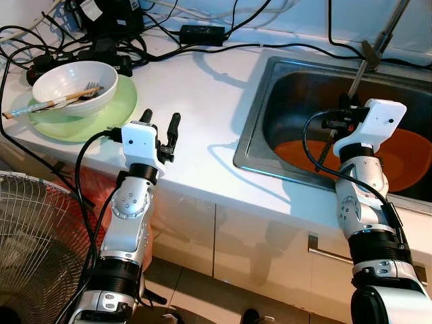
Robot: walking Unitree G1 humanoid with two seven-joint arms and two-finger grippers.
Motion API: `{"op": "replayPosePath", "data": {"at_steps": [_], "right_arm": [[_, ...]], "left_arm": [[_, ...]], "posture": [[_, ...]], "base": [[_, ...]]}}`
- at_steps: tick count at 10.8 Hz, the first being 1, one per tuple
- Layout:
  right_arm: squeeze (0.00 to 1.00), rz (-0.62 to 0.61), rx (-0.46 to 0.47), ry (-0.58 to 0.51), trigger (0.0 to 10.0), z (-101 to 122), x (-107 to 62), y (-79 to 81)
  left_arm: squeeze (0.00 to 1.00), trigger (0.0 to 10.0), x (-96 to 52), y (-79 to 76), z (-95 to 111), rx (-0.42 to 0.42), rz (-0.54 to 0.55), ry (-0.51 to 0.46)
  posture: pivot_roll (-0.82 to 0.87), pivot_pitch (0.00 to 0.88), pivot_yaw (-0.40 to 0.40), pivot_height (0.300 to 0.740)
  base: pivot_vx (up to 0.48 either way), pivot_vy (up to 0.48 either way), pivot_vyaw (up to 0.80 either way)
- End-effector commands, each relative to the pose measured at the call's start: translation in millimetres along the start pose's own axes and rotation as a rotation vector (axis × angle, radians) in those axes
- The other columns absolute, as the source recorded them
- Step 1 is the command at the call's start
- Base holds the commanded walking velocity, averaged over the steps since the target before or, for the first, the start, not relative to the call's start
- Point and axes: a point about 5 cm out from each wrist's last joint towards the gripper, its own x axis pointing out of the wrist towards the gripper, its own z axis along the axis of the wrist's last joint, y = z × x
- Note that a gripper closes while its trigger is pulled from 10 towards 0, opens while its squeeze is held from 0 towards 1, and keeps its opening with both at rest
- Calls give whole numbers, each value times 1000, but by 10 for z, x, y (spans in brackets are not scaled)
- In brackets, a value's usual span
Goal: Kitchen organization
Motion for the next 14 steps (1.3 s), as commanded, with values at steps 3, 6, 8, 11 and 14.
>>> {"op": "replayPosePath", "data": {"at_steps": [3, 6, 8, 11, 14], "right_arm": [[0, -6, 2, 15, 10000, -18, 0, -18], [1000, -10, -2, 24, 10000, -36, 4, -20], [847, -9, -5, 27, 10000, -38, 6, -14], [0, -6, -12, 37, 10000, -50, 7, -9], [0, -2, -7, 27, 10000, -14, 29, 10]], "left_arm": [[0, 10000, -36, -4, -62, -7, -5, 32], [0, 10000, -32, 4, -54, -7, -5, 28], [0, 10000, -31, 7, -52, -6, -4, 28], [0, 10000, -34, 17, -51, -6, 0, 28], [0, 10000, -27, 34, -49, -5, 7, 27]], "posture": [[73, 170, 19, 740], [78, 164, 18, 740], [79, 163, 17, 740], [81, 174, 12, 740], [81, 174, 12, 740]], "base": [[0, 0, 0], [0, 0, 0], [0, 0, 0], [0, 0, 0], [0, 0, 0]]}}
